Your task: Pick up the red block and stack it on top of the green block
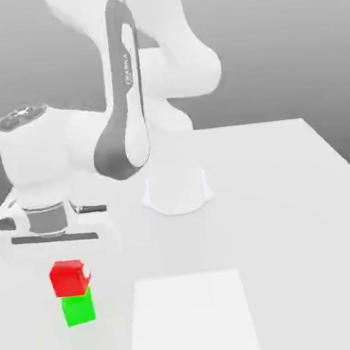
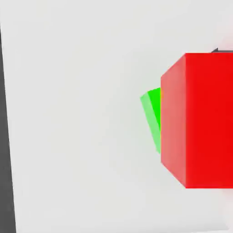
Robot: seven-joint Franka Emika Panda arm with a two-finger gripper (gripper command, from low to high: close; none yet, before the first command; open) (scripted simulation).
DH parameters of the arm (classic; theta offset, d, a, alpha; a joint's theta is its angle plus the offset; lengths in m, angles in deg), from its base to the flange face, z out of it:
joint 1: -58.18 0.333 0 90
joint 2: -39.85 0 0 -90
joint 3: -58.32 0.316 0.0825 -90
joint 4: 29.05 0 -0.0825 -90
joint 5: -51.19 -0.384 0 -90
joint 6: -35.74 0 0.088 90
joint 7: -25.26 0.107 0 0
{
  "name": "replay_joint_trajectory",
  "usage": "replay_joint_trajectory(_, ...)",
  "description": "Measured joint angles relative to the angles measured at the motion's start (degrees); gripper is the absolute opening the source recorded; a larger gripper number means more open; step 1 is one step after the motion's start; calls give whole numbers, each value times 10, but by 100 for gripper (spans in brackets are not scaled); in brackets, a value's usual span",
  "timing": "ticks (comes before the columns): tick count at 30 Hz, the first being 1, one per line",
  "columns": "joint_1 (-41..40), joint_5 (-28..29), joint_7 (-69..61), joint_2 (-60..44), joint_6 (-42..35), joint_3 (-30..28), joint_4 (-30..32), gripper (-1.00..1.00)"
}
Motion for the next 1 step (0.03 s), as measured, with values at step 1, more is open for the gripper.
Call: replay_joint_trajectory(1,0,0,0,0,0,0,0,100)
